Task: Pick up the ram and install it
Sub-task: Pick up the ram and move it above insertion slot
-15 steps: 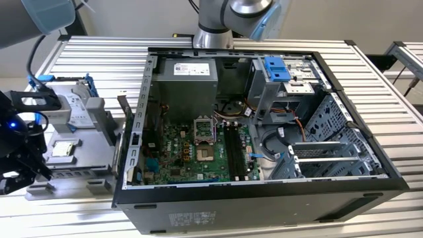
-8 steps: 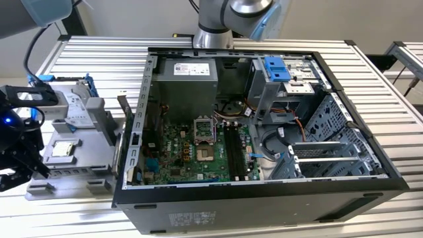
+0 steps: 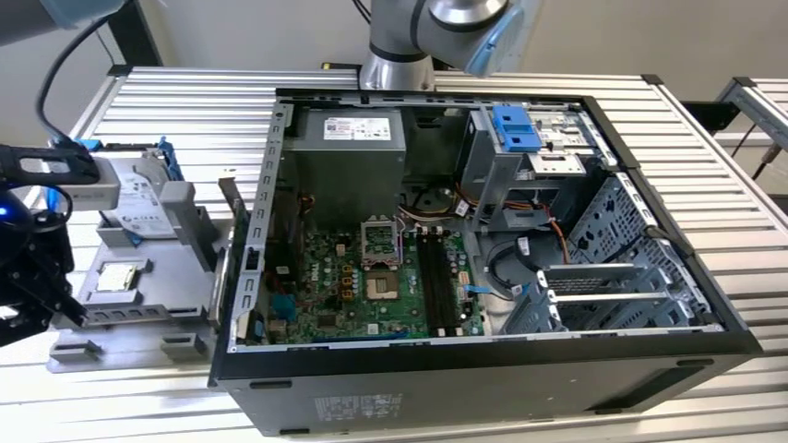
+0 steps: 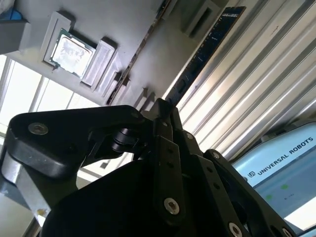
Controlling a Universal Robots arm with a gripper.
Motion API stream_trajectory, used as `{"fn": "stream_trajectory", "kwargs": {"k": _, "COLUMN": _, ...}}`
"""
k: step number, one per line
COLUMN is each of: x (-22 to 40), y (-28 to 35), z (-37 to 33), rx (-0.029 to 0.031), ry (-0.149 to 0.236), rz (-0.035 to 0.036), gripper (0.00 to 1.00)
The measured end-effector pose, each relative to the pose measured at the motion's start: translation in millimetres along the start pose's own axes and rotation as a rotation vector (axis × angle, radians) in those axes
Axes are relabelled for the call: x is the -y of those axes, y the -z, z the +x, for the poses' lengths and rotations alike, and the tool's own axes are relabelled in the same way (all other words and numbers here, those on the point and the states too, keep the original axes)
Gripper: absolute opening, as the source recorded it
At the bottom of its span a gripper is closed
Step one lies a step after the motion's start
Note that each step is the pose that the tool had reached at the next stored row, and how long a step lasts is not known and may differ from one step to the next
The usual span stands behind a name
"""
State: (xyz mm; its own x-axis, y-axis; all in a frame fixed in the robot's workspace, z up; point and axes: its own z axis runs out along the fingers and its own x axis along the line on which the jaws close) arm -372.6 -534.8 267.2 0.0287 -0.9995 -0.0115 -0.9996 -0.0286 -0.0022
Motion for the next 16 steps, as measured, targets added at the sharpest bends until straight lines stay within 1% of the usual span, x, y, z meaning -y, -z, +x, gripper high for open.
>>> {"fn": "stream_trajectory", "kwargs": {"k": 16, "x": 0.1, "y": 28.0, "z": -0.3, "rx": 0.0000, "ry": 0.000, "rz": 0.0000, "gripper": 0.00}}
